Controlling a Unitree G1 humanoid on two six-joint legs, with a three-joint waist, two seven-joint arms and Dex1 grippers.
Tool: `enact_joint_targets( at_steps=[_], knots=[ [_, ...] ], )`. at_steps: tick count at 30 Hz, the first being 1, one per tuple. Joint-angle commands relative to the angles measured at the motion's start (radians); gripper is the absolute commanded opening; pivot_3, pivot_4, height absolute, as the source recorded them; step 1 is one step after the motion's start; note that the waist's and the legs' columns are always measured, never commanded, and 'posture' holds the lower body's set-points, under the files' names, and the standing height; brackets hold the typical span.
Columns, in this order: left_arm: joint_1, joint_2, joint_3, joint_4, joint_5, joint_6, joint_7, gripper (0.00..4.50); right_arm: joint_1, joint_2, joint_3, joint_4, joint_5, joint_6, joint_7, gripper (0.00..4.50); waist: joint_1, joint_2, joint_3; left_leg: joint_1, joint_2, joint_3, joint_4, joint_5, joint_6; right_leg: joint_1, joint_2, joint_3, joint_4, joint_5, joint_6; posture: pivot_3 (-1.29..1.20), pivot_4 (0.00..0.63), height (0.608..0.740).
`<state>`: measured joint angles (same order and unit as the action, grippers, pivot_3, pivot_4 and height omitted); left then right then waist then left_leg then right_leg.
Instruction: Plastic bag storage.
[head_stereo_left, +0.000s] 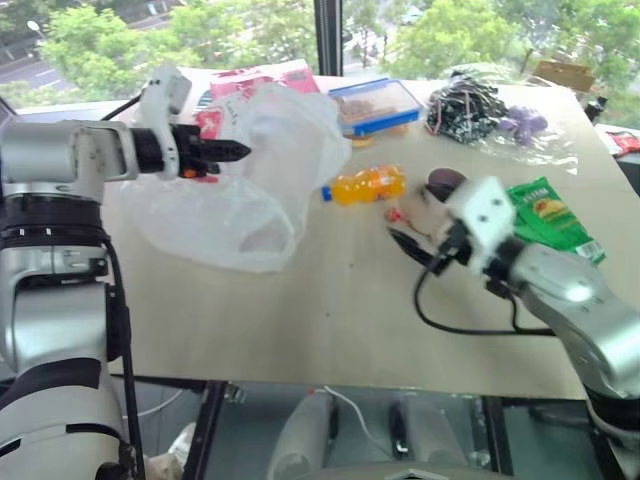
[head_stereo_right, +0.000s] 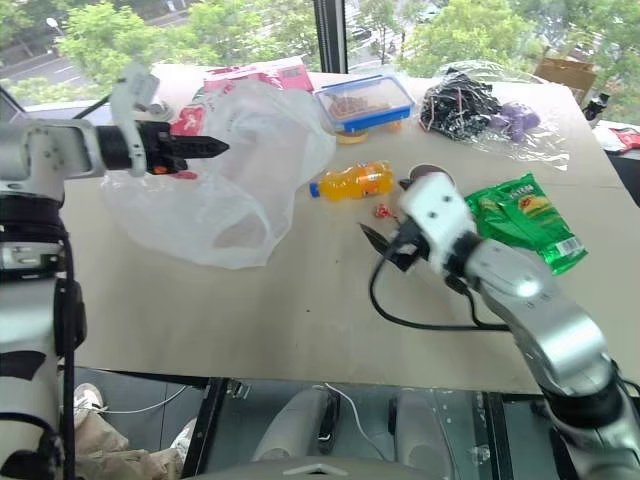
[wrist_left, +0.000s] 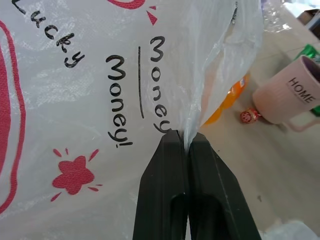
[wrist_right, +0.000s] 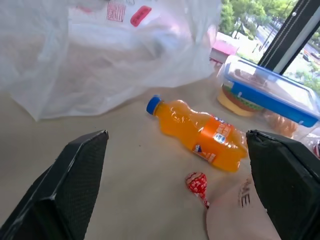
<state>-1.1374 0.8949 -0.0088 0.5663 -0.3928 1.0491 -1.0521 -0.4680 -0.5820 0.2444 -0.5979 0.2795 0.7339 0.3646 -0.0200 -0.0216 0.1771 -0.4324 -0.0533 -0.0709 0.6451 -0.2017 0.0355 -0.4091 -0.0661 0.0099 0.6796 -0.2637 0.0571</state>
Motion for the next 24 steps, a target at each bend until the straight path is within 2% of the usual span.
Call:
enact_joint_targets(
  at_steps=[1, 6, 11, 15, 20, 24],
  knots=[
    [-0.048, 0.052, 0.043, 0.024, 0.0, -0.027, -0.034, 0.09, -0.1, 0.015, 0.13, 0.145, -0.176, -0.099, 0.0, 4.5, -0.001, 0.0, 0.0, 0.0, 0.0, 0.001, 0.0, 0.0, 0.0, -0.001, 0.0, 0.001, 0.0, 0.0, 0.0, 0.0, 0.15, 0.732],
    [-0.015, 0.062, 0.061, -0.029, -0.013, -0.008, -0.016, 0.09, -0.218, 0.117, 0.175, 0.362, -0.284, -0.168, -0.015, 4.5, -0.006, 0.0, 0.0, 0.0, 0.001, 0.002, 0.001, 0.0, 0.0, -0.001, 0.001, 0.002, 0.001, 0.0, 0.0, 0.0, 0.15, 0.732],
    [0.03, 0.068, 0.112, -0.068, -0.024, 0.019, 0.03, 0.09, -0.206, 0.197, 0.155, 0.422, -0.282, -0.126, 0.005, 4.5, -0.015, 0.0, 0.0, 0.0, 0.001, 0.003, 0.001, 0.001, -0.001, -0.001, 0.001, 0.004, 0.001, 0.0, 0.0, 0.0, 0.15, 0.732],
    [0.056, 0.055, 0.165, -0.115, -0.04, 0.043, 0.075, 0.09, -0.238, 0.231, 0.166, 0.557, -0.321, -0.129, 0.014, 4.5, -0.018, 0.0, 0.0, 0.0, 0.001, 0.004, 0.001, 0.001, -0.001, -0.002, 0.001, 0.005, 0.002, 0.0, 0.0, 0.0, 0.15, 0.732],
    [0.118, 0.052, 0.208, -0.211, -0.074, 0.088, 0.112, 0.09, -0.306, 0.311, 0.085, 0.794, -0.281, -0.116, 0.033, 4.5, -0.021, 0.0, 0.0, 0.001, 0.001, 0.006, 0.002, 0.001, -0.002, -0.004, 0.001, 0.007, 0.007, 0.0, 0.0, 0.0, 0.15, 0.732],
    [0.142, 0.049, 0.24, -0.26, -0.098, 0.119, 0.145, 0.09, -0.334, 0.331, 0.057, 0.903, -0.281, -0.122, 0.052, 4.5, -0.021, 0.0, 0.0, 0.001, 0.001, 0.007, 0.002, 0.001, -0.002, -0.006, 0.001, 0.009, 0.01, 0.0, 0.0, 0.0, 0.15, 0.732]
  ],
)
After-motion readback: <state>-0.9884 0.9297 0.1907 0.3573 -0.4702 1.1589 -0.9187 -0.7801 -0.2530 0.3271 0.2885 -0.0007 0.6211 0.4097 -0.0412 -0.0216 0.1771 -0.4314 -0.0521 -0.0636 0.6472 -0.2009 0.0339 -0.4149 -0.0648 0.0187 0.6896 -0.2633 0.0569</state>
